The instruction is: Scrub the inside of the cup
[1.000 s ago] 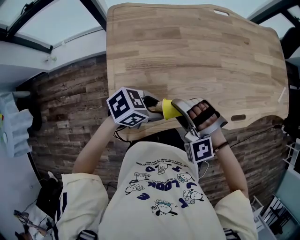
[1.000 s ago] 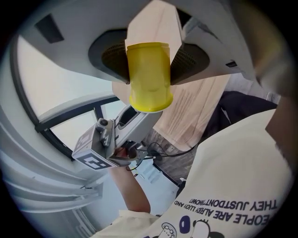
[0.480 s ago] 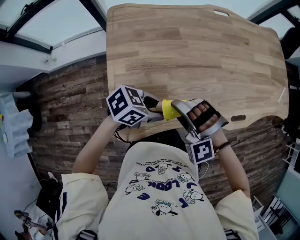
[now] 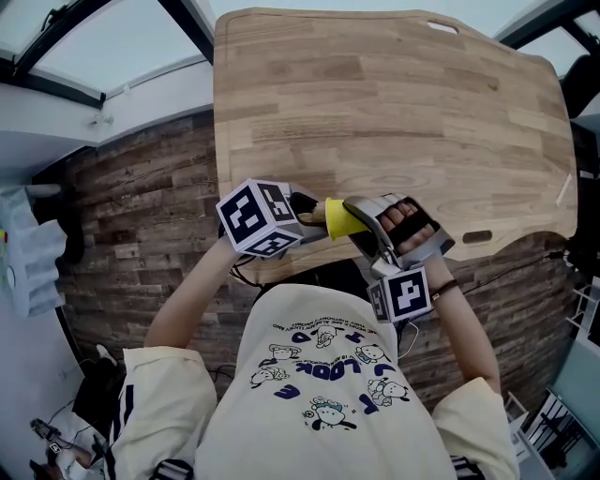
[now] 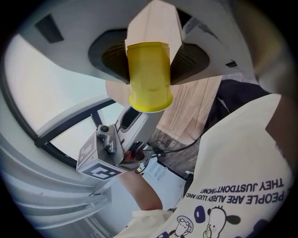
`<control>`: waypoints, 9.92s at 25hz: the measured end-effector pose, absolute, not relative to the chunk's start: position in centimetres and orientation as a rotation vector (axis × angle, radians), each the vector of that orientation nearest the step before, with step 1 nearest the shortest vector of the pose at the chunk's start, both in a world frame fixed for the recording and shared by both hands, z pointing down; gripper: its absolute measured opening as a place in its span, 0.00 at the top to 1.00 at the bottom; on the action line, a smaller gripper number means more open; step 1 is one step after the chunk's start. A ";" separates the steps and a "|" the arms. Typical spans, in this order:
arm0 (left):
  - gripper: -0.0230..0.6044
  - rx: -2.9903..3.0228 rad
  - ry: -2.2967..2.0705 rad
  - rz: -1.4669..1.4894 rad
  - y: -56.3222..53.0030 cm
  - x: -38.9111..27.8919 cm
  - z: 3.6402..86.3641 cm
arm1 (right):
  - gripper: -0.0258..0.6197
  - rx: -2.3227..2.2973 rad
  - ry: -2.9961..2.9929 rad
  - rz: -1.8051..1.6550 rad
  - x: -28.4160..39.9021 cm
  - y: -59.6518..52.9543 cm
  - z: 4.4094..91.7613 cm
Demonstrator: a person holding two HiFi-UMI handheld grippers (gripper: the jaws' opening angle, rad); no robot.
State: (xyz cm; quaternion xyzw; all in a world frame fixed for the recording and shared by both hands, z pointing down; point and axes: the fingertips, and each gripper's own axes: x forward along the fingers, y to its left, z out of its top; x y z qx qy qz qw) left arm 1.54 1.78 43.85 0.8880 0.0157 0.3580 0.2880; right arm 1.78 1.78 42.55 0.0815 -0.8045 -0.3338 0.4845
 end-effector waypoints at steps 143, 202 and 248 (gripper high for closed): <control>0.73 2.514 -0.077 1.029 1.9 2.3 42.4 | 0.55 0.213 -2.072 -0.556 1.7 1.7 42.9; 0.75 2.080 0.192 0.575 3.4 3.9 40.8 | 0.56 0.209 -1.829 -1.307 2.8 2.4 40.0; 0.75 2.777 -0.011 1.318 3.2 2.8 42.0 | 0.56 0.310 -2.185 -0.374 2.0 2.8 41.8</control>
